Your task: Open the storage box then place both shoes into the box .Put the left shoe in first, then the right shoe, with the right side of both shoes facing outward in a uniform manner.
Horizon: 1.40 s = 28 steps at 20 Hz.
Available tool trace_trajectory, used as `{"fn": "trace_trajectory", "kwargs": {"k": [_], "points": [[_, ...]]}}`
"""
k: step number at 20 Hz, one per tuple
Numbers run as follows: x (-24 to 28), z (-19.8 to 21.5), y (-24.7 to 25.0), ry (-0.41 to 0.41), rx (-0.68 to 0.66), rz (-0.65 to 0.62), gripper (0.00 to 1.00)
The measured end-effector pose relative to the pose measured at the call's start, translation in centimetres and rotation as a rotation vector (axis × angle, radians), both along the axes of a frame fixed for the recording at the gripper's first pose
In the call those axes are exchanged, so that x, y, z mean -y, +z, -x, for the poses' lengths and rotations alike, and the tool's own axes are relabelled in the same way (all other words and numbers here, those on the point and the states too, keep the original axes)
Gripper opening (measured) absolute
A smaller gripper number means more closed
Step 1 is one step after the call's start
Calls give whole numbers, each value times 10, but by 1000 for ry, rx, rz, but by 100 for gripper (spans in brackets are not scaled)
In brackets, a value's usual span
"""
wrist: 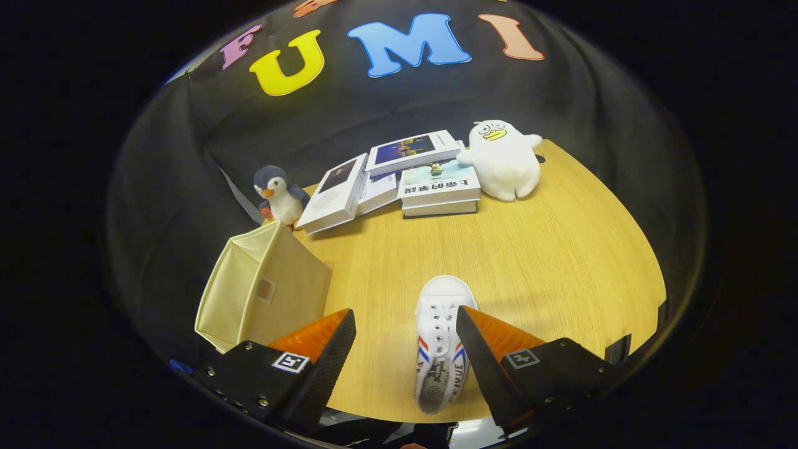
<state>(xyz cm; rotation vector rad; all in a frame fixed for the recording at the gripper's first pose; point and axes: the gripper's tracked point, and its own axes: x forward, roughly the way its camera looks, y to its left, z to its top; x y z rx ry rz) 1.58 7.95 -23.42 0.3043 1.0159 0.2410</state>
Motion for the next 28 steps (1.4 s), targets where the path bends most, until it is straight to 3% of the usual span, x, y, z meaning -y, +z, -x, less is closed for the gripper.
{"fn": "trace_trajectory", "kwargs": {"k": [8, 16, 24, 28], "points": [[26, 19, -45, 18, -80, 44, 98], [47, 41, -91, 74, -181, 181, 98], [38, 39, -117, 80, -240, 206, 98], [32, 38, -125, 64, -271, 173, 92]]}}
